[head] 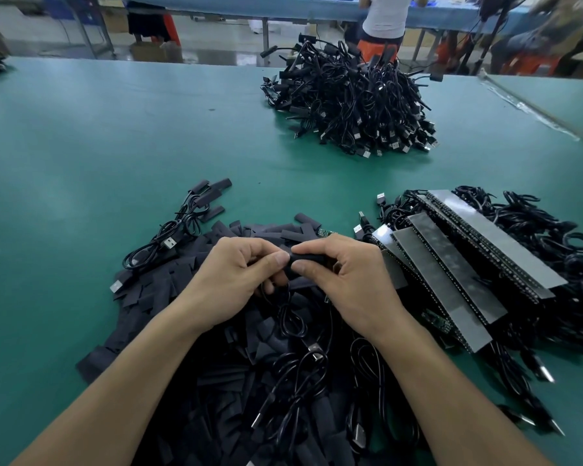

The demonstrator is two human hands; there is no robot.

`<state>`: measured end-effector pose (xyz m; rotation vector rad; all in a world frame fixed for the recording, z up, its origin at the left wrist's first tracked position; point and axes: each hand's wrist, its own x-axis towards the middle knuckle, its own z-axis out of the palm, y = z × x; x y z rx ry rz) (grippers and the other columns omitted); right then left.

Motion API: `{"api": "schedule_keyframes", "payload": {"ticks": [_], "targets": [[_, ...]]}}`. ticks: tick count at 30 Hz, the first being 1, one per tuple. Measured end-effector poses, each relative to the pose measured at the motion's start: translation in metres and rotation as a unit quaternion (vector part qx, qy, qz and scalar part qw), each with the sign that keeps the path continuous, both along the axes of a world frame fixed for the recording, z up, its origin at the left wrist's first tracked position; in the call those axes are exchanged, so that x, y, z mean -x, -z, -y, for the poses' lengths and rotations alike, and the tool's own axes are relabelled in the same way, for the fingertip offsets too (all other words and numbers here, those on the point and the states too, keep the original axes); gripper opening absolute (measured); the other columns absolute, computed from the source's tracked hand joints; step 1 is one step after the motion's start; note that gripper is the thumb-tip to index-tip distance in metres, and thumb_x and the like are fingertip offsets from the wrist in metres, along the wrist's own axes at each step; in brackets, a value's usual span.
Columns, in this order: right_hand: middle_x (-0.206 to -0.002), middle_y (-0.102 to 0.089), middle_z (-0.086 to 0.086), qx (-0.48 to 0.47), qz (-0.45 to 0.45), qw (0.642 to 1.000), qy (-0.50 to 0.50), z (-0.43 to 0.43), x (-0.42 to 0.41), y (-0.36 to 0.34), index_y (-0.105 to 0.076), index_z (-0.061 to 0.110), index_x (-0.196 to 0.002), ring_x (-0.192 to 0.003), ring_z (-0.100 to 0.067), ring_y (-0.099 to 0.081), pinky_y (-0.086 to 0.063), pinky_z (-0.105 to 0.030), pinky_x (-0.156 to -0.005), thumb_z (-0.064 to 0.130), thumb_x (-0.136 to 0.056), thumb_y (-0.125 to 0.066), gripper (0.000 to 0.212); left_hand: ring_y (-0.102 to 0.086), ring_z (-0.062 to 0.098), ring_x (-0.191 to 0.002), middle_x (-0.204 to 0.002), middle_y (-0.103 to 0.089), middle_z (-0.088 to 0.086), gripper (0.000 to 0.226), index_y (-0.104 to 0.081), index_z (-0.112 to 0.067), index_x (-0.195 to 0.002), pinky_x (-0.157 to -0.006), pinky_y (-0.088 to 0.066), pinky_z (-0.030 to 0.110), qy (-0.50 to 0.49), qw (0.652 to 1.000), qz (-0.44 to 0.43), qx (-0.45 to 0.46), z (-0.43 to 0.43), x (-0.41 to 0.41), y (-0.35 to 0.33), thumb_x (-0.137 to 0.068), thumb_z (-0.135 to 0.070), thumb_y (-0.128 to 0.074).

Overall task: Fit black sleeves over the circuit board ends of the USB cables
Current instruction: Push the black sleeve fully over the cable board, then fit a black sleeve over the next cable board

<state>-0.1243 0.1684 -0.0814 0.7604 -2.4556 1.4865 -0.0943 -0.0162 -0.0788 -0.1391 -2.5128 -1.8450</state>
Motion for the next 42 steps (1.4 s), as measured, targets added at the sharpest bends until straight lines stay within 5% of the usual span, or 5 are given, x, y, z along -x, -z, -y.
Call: {"api": "schedule_keyframes", "payload": {"ticks": [9,15,22,42], "targets": [[-0.074,-0.068,0.015,0.088,0.036,0.993,0.072,0.0019,-0.0002,0.0007,-0.071,0.034,-0.099,-0.070,-0.003,-0.064,-0.051,-0.016,-0.067,0.019,-0.077,-0.083,0.029,-0.058,0.006,-0.049,-0.063,-0.071,0.005,0.019,-0.072,-0.015,-0.076,-0.047,-0.044,0.014,-0.034,0.999,-0.006,-0.033,-0.0028,0.0015,0.0016,-0.094,-0.016,-0.066],[-0.078,-0.073,0.011,0.129,0.047,0.988,0.072,0.0023,0.0009,0.0005,-0.074,0.027,-0.095,-0.074,-0.006,-0.070,-0.055,-0.019,-0.073,0.012,-0.077,-0.083,0.024,-0.059,0.006,-0.049,-0.064,-0.072,0.005,0.017,-0.073,-0.015,-0.078,-0.046,-0.044,0.014,-0.044,0.999,-0.005,-0.023,-0.0026,0.0017,0.0032,-0.093,-0.016,-0.067],[-0.084,-0.076,0.008,0.129,0.073,0.988,0.042,0.0028,0.0014,0.0054,-0.075,0.022,-0.106,-0.078,-0.007,-0.072,-0.057,-0.024,-0.077,0.018,-0.077,-0.083,0.030,-0.064,0.004,-0.058,-0.075,-0.076,0.000,0.020,-0.067,-0.022,-0.112,-0.048,-0.045,0.014,-0.042,0.998,0.012,-0.053,-0.0029,0.0026,0.0041,-0.096,-0.011,-0.062],[-0.084,-0.075,0.009,0.131,0.078,0.987,0.054,0.0035,0.0018,0.0040,-0.071,0.037,-0.102,-0.082,-0.010,-0.071,-0.057,-0.036,-0.078,0.027,-0.080,-0.072,0.023,-0.066,0.004,-0.061,-0.077,-0.076,-0.001,0.019,-0.068,-0.031,-0.101,-0.050,-0.045,0.013,-0.013,0.999,-0.027,-0.034,-0.0040,-0.0026,0.0021,-0.094,-0.013,-0.066]]}}
